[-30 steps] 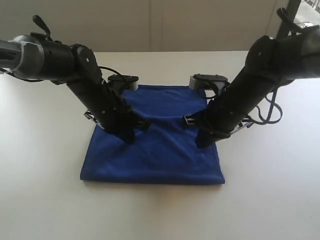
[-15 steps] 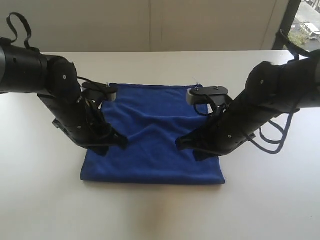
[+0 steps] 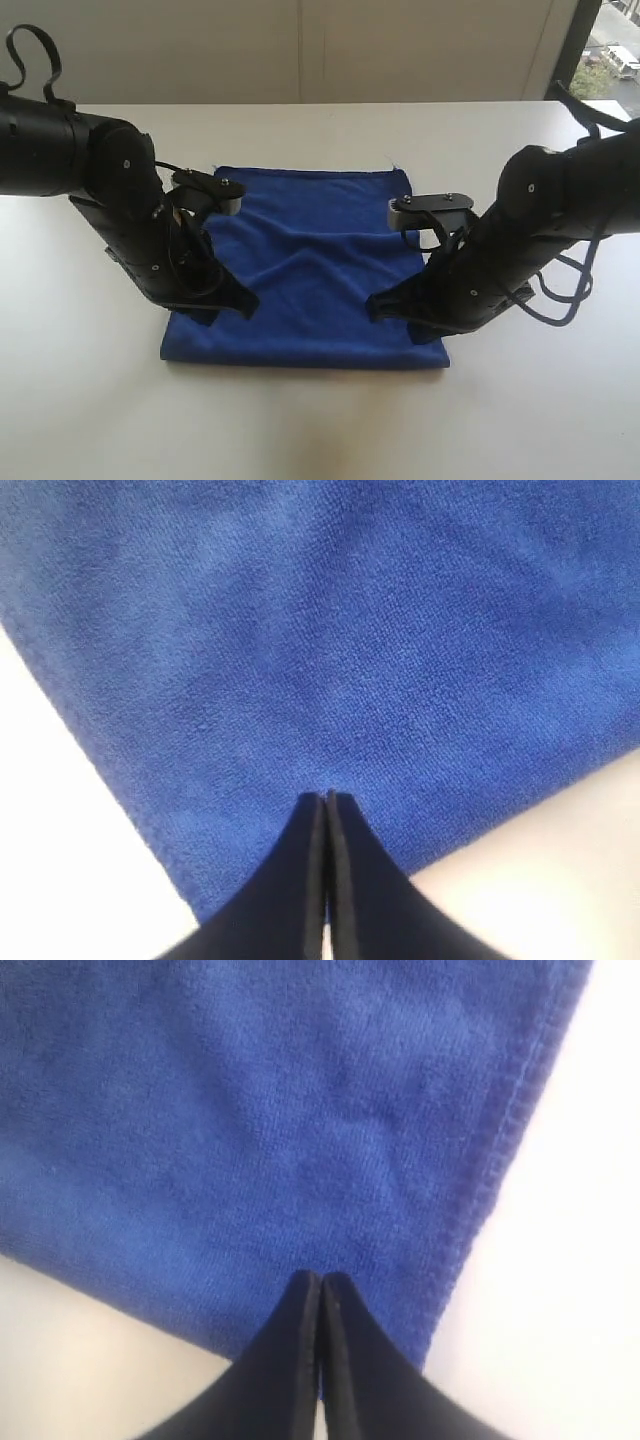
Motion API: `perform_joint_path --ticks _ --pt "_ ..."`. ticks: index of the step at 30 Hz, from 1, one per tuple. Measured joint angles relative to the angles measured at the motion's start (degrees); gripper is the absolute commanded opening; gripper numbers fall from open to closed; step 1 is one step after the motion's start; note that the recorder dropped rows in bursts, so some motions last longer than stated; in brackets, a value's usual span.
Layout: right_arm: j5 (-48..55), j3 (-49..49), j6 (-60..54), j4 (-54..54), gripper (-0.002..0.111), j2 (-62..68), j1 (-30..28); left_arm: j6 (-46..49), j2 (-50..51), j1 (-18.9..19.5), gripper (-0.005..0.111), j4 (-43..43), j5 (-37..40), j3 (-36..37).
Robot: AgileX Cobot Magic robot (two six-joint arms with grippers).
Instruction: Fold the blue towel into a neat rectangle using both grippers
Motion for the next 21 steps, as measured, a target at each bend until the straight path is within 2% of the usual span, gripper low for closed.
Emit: perform_joint_path --ticks 13,21 --pt "-0.70 3.98 3.10 -1.37 0.000 0.66 0.00 -0.30 2.94 0.00 0.000 2.72 -0.28 3.89" --pt "-1.18 4.57 3.33 -1.90 0.000 -2.12 0.11 -0.58 0.22 0.00 0.000 2.72 -1.02 4.76"
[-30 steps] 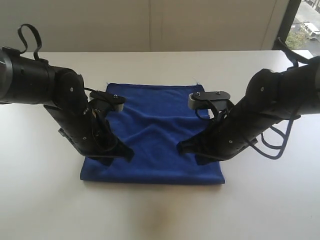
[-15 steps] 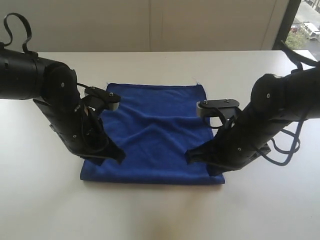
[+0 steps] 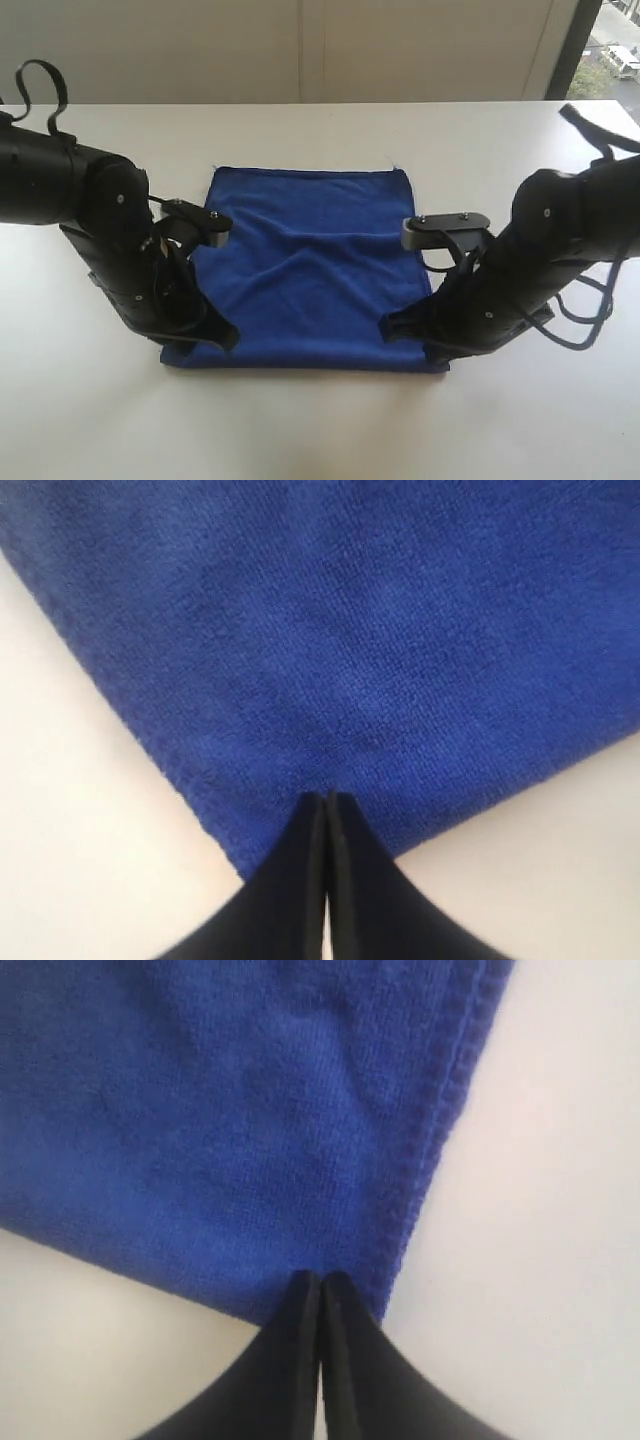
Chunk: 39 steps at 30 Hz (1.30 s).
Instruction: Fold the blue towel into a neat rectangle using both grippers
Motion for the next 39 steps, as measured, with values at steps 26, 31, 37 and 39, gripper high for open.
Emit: perform_joint_path --ticks 26,31,37,39 --pt "-3.37 0.00 0.00 -0.02 0.000 1.42 0.00 -4.19 0.50 0.00 0.000 -0.22 0.13 0.00" --pt "-2.84 1.27 -0.27 0.10 0.000 1.67 0.00 -4.42 0.50 0.00 0.000 -0.85 2.77 0.00" --pt "-1.73 2.91 -0.27 0.30 0.000 0.42 0.00 -4.42 0.50 -0.41 0.000 -2.12 7.08 0.00" --pt "-0.42 3.55 -0.27 0.15 0.000 -0.63 0.00 -4.42 0.50 -1.12 0.000 -2.12 7.90 0.00"
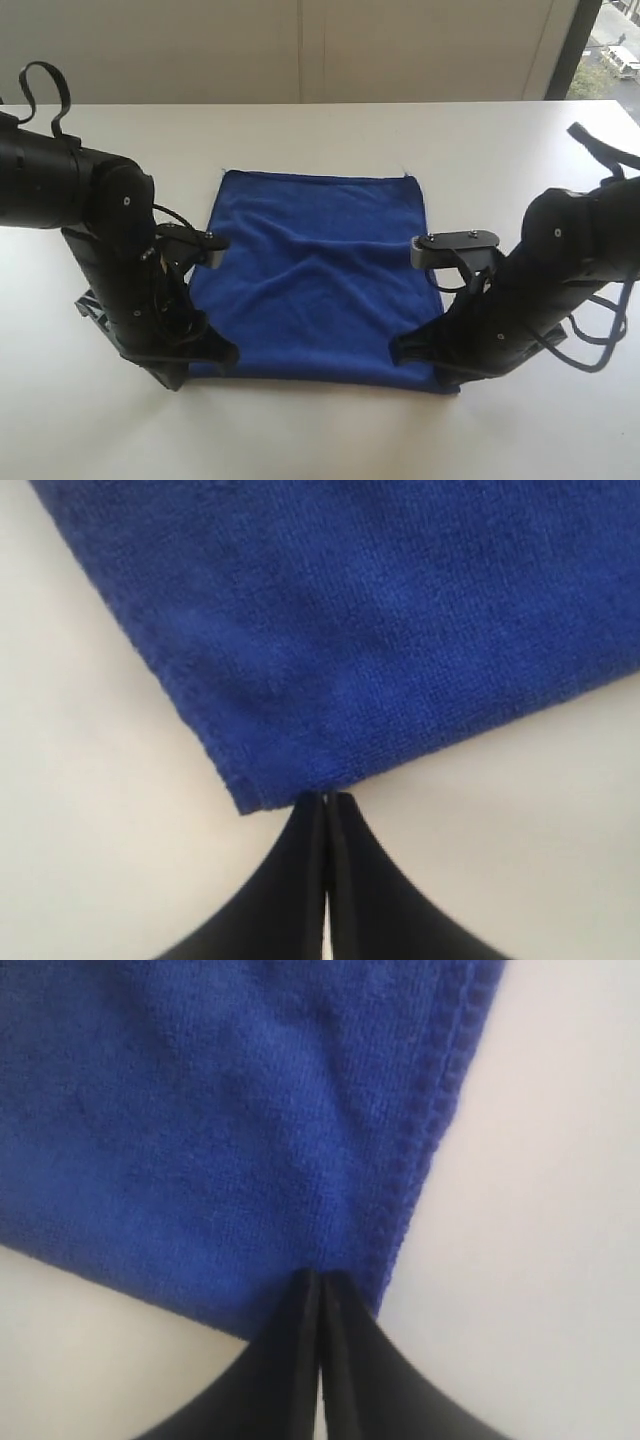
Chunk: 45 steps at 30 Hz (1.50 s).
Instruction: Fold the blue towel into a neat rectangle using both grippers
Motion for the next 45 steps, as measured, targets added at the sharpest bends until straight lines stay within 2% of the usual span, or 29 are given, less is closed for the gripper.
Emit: perform_joint_path --ticks 7,14,19,22,31,40,45 --pt "2.19 1.25 -0.11 -0.69 0.000 -4.38 0.00 -0.11 -0.26 -3.52 0.000 -0.28 1.15 0.00" --pt "-1.05 1.25 0.35 -0.90 0.000 -5.43 0.00 -0.10 -6.00 -3.68 0.000 0.41 0.46 0.00" --pt "-2.93 1.25 0.79 -0.72 0.000 -5.43 0.00 -4.09 -8.10 -3.43 0.000 6.54 -2.49 0.00" --pt "-3.27 1.25 0.40 0.53 0.000 -5.43 0.21 -6.54 -5.83 -2.48 0.000 9.48 -4.27 0.00" --pt "-6.60 1.25 -0.30 1.43 0.000 -0.89 1.69 -8.34 0.93 -2.34 0.000 10.26 -6.39 0.00" --pt "-5.31 1.05 -1.61 -1.78 0.000 0.47 1.90 -8.66 1.49 -2.34 0.000 9.36 -0.74 -0.11" --pt "-4.33 0.92 -1.61 -3.05 0.000 0.47 1.90 -8.74 1.49 -5.10 0.000 9.21 1.19 -0.11"
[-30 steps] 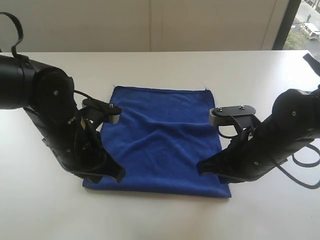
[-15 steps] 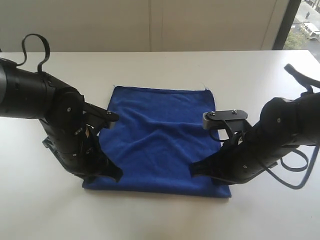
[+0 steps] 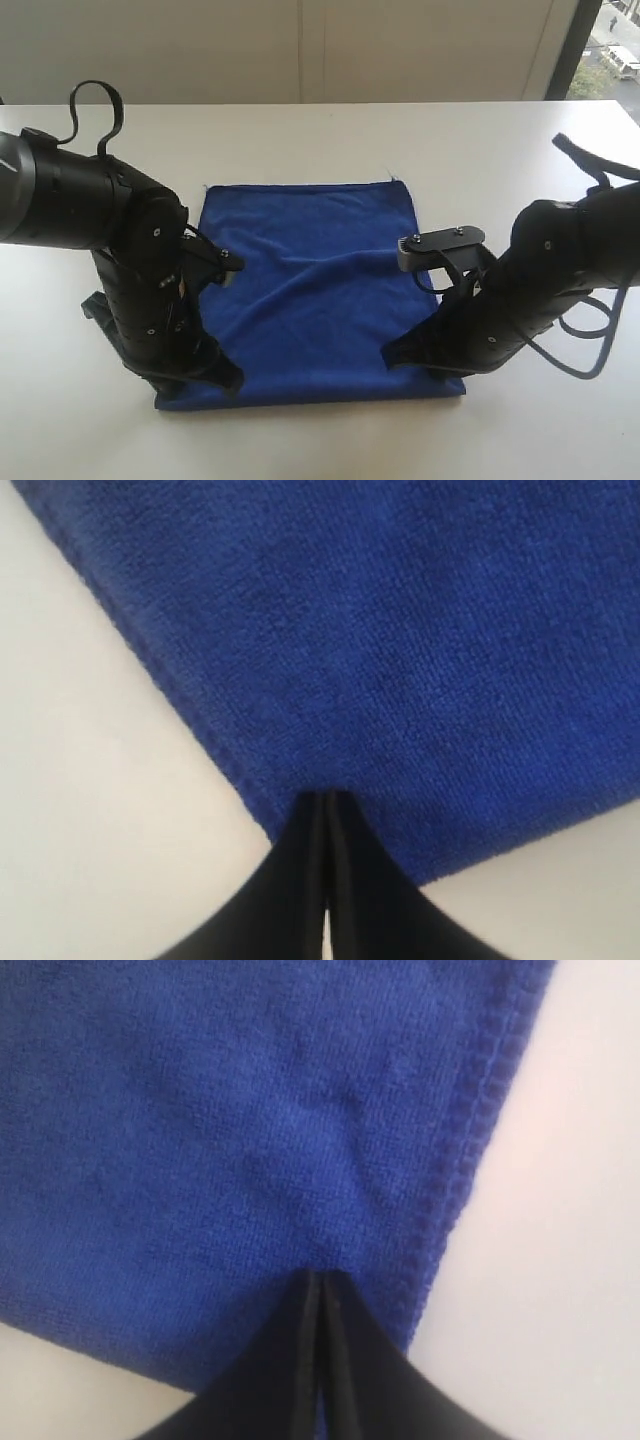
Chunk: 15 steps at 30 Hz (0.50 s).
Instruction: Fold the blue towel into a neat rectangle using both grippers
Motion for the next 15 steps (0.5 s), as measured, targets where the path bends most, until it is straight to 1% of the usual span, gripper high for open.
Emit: perform_joint_path --ticks 5,9,11,15 --pt "0.83 -0.03 0.00 -0.88 0.000 -0.84 0.00 0.00 0.00 -0.25 0.000 1.39 0.31 0.00" --pt "2.94 -0.04 0.00 -1.40 0.000 -4.74 0.00 -0.06 -2.64 -0.37 0.000 3.30 0.54 0.12" --pt "4.79 -2.06 0.00 -1.65 0.000 -8.05 0.00 -0.15 -6.03 -0.37 0.000 4.80 0.54 0.12" --pt "7.10 -6.30 0.00 -2.53 0.000 -10.02 0.00 -0.15 -9.79 -0.37 0.000 7.69 0.54 0.12"
